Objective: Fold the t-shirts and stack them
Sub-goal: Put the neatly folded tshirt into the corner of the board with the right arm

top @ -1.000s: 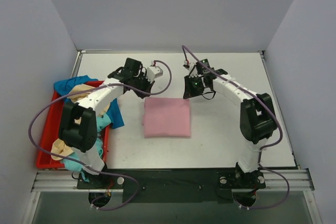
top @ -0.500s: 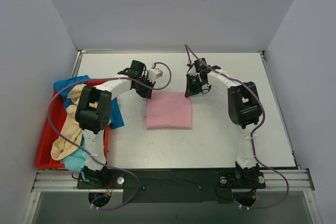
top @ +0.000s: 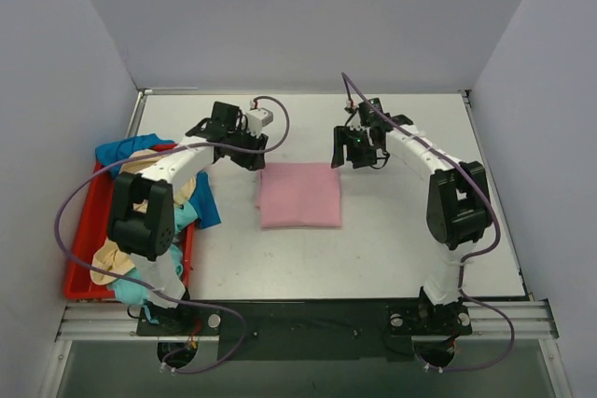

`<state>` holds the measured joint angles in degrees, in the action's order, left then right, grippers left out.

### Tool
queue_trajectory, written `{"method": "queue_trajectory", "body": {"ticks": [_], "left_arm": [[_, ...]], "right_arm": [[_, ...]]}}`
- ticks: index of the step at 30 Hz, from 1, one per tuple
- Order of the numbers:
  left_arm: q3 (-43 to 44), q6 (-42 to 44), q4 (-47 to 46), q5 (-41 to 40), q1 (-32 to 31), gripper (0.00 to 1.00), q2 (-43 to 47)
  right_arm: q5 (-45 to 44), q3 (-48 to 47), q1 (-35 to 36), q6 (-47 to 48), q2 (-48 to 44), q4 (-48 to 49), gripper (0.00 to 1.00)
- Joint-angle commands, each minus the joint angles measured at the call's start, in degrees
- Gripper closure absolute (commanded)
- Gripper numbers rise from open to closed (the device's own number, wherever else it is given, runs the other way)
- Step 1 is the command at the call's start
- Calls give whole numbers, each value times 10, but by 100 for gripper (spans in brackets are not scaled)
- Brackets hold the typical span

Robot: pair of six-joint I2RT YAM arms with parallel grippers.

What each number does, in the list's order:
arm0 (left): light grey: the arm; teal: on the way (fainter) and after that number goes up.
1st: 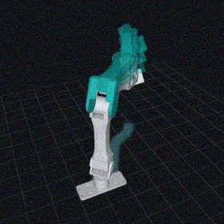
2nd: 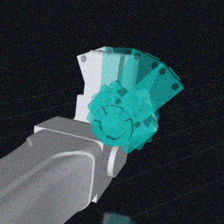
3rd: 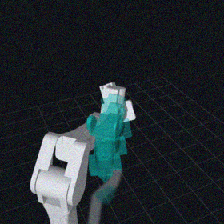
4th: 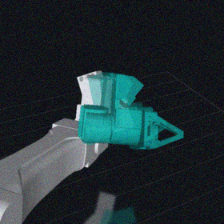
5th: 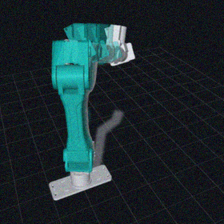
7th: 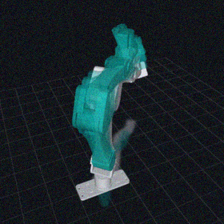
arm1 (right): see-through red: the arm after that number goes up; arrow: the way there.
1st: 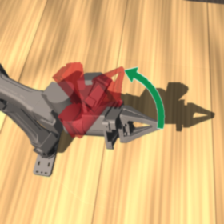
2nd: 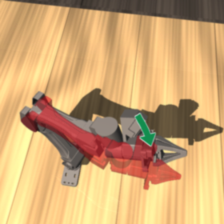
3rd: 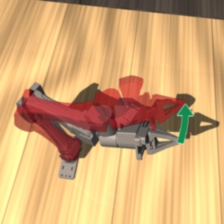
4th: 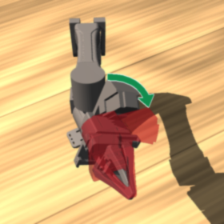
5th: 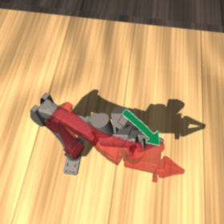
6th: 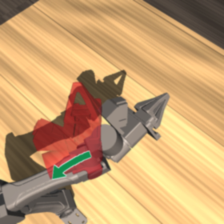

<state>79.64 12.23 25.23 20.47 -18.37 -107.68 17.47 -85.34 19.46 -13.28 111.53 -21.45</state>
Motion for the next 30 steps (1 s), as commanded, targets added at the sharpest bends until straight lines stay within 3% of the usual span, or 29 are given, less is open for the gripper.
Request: {"method": "queue_trajectory", "body": {"ticks": [1,10,14,16,17,18,25,30], "left_arm": [[-82,-52,-47,24,6,49,99],[-134,-77,-67,30,7,49,78],[-132,-78,-70,39,14,49,78],[-130,-76,-66,41,18,49,83],[-129,-76,-65,44,22,49,85],[-129,-72,-62,45,25,49,90],[-119,-43,-40,41,52,49,118],[-122,-30,-33,34,62,49,141]], "right_arm": [[70,66,-4,-28,-34,-4,37],[163,98,-13,-95,26,76,52],[211,105,-21,-122,43,107,70],[227,102,-32,-137,54,112,83],[230,100,-38,-145,62,112,95],[237,98,-42,-147,64,113,100],[230,53,-79,-120,77,67,100],[179,-74,-131,-34,125,-27,100]]}}
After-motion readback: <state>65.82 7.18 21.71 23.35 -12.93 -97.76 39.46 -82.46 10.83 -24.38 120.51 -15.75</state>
